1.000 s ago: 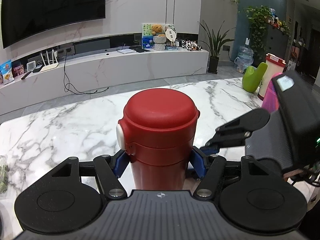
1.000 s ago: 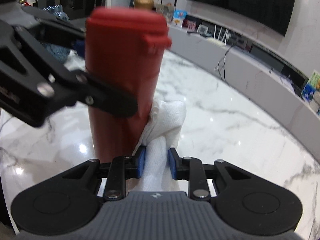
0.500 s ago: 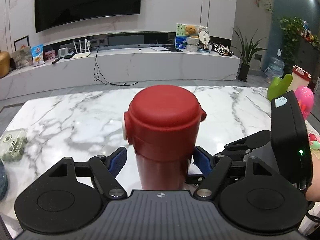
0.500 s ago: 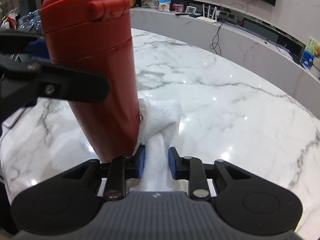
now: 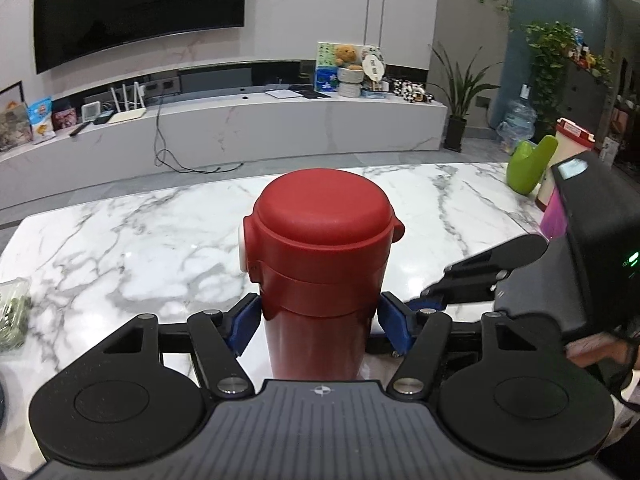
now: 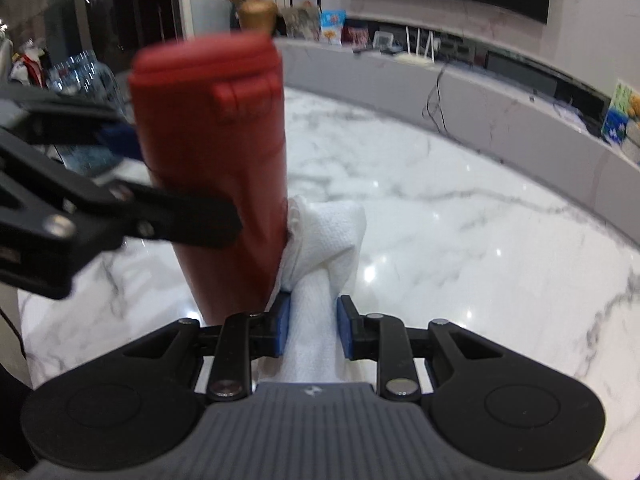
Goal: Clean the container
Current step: 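Wipe the red bottle body near its handle with the right tool's cloth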
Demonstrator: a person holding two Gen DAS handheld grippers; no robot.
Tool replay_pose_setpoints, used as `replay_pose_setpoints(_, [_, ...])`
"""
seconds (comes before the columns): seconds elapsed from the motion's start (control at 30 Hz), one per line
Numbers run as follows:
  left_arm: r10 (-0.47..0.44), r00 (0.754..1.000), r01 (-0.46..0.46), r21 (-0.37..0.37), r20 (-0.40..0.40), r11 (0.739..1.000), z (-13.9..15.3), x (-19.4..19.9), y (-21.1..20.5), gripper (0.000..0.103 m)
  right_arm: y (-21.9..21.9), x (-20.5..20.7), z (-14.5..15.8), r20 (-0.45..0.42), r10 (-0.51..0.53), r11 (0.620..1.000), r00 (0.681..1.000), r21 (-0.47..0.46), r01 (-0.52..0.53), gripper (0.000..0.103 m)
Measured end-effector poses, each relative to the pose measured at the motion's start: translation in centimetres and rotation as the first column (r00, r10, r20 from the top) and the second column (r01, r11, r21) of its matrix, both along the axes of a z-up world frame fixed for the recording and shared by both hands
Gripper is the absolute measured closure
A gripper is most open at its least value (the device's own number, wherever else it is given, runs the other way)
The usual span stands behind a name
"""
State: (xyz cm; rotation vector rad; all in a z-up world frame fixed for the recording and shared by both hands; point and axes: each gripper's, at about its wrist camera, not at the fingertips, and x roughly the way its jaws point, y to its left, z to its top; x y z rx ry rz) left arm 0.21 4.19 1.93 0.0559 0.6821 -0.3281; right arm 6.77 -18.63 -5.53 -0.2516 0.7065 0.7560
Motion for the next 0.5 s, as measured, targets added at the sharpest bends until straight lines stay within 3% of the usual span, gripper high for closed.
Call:
replay_pose_setpoints(0.37, [-0.026,1.0,0.026,0.01,0.001,1.0,-0.2,0.1,-0.2,0.041,-1.1,-0.4,3.9,0.173,0.02,0.995,0.985,0.094,-0.037,0.075])
replay_pose_setpoints(0.5, [-0.021,1.0,0.021,0.016,0.0,1.0,-0.2,0.2,-0.1,0.041,0.0,0.5,2.4,0.121,0.039,0.998,0.992,0.039,-0.044,0.075])
